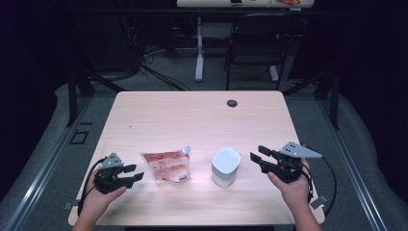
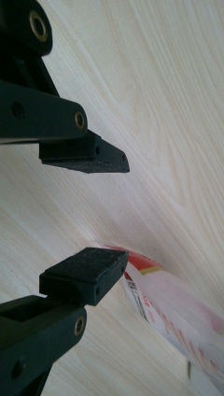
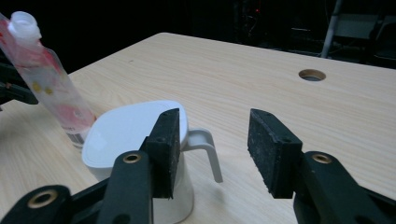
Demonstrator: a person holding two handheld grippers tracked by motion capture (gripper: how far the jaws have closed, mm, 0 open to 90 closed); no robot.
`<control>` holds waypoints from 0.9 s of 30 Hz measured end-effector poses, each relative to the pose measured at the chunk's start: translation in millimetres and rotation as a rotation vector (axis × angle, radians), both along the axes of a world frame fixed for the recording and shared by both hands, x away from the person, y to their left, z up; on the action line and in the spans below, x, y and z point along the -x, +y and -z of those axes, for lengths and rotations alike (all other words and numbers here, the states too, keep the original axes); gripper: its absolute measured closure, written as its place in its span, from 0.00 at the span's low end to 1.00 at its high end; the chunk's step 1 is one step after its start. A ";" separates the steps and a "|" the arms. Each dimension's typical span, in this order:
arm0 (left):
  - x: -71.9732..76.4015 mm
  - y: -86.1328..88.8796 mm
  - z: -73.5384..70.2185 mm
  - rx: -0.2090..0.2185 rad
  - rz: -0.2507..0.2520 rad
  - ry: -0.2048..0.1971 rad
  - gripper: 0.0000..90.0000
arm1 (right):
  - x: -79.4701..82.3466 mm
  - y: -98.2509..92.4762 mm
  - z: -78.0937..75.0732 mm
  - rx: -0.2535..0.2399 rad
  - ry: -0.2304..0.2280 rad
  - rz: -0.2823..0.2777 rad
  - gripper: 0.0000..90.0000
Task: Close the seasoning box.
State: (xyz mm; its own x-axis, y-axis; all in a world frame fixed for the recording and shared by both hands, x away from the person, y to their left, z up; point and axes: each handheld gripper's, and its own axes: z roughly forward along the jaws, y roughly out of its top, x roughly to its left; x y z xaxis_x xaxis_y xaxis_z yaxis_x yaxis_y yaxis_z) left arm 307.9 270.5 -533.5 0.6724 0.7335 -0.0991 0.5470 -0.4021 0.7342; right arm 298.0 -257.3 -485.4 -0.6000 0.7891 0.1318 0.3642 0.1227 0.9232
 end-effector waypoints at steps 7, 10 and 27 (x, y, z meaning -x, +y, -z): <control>-1.1 3.2 2.1 -0.003 -0.017 0.002 0.55 | -3.1 -6.6 9.5 0.028 0.001 0.054 0.50; -1.9 5.8 3.0 -0.013 -0.036 -0.008 0.53 | -4.3 -8.5 15.0 0.041 0.015 0.071 0.49; -7.1 13.0 14.0 -0.028 -0.091 0.021 0.49 | -13.8 -12.1 53.5 0.125 0.116 0.150 0.45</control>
